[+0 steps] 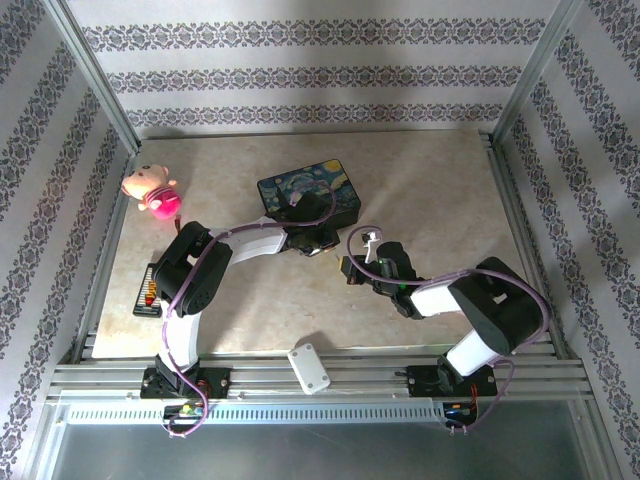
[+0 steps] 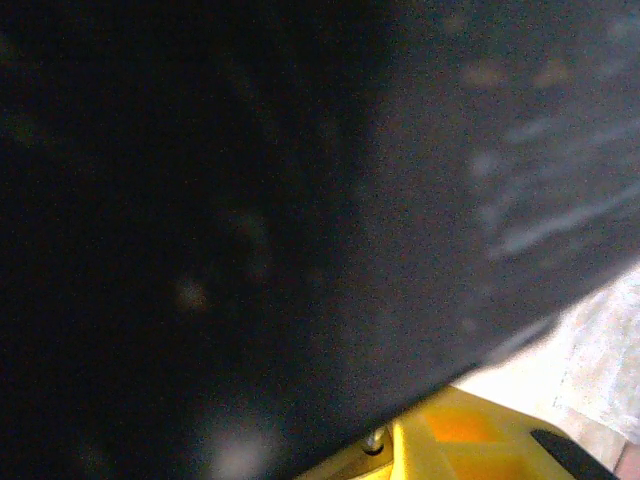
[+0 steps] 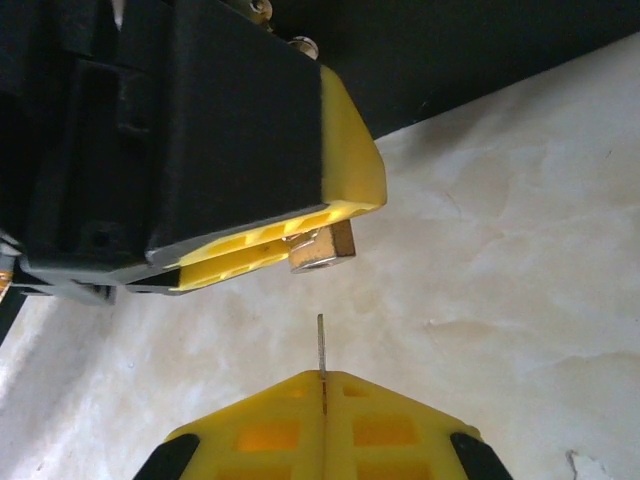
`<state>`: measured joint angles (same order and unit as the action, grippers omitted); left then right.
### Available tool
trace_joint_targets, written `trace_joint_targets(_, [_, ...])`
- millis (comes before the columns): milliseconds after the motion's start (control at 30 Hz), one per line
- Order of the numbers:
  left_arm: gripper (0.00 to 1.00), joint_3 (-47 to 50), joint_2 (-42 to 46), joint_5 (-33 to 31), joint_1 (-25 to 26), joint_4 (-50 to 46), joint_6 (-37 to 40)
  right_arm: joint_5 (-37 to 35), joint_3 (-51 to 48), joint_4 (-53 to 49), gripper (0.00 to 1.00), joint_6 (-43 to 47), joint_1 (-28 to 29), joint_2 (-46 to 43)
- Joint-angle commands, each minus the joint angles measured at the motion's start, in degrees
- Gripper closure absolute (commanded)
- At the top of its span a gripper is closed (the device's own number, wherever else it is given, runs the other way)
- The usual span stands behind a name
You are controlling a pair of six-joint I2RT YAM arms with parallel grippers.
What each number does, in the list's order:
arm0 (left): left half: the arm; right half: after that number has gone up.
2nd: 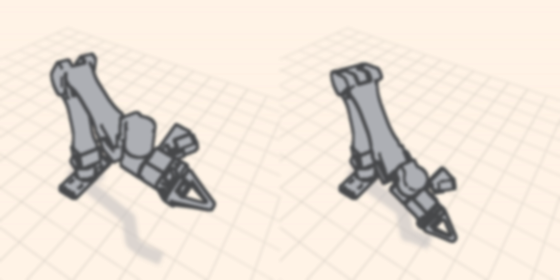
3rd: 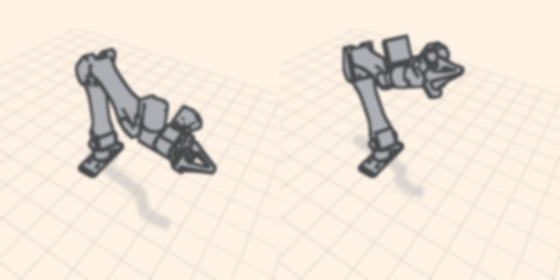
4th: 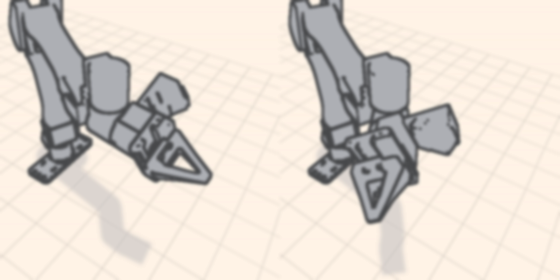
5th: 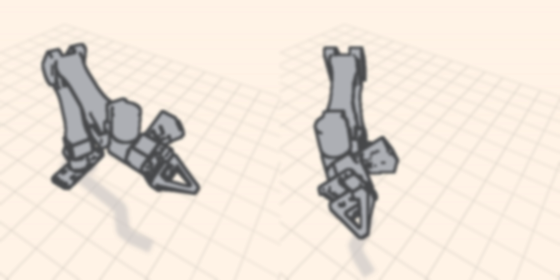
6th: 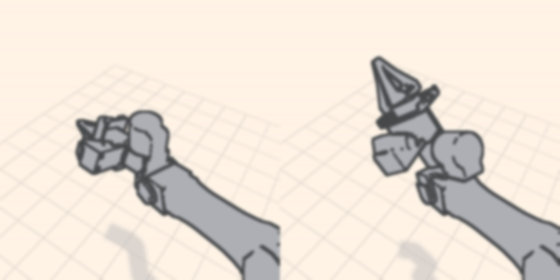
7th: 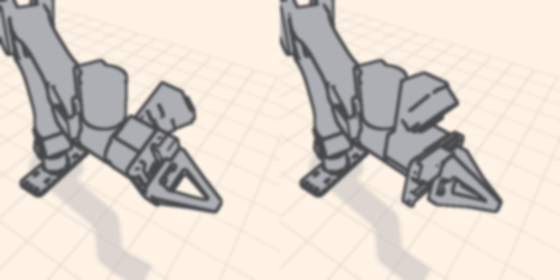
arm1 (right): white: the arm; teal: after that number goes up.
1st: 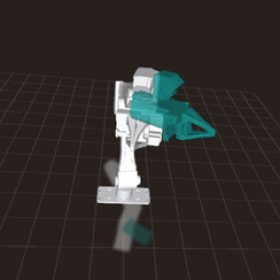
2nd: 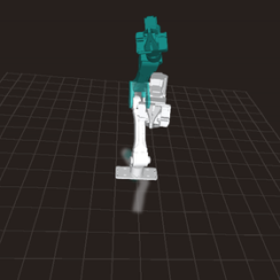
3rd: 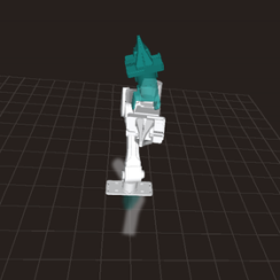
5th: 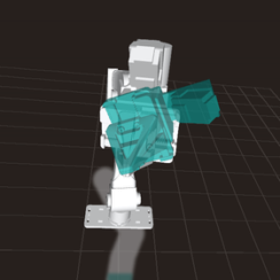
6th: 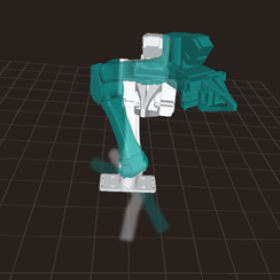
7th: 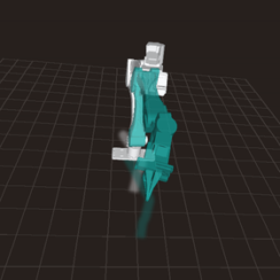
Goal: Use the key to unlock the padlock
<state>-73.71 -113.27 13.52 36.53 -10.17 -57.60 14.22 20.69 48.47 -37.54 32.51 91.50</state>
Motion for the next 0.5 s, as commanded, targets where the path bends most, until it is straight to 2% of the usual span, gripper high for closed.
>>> trace_joint_targets(0, [0.67,0.94,1.06,1.56,-1.36,4.12,-3.15,-0.88,-0.65,9.36,1.0,-1.88,0.45,3.37])
trace_joint_targets(167, [0.67,2.14,1.12,2.91,-1.9,5.87,-4.79,-0.29,-2.78,19.97,1.0,-4.18,0.49,9.77])
trace_joint_targets(467, [0.67,3.16,0.87,4.33,-2.34,8.27,-7.11,-2.59,-4.43,29.92,1.0,-4.32,1.06,14.2])
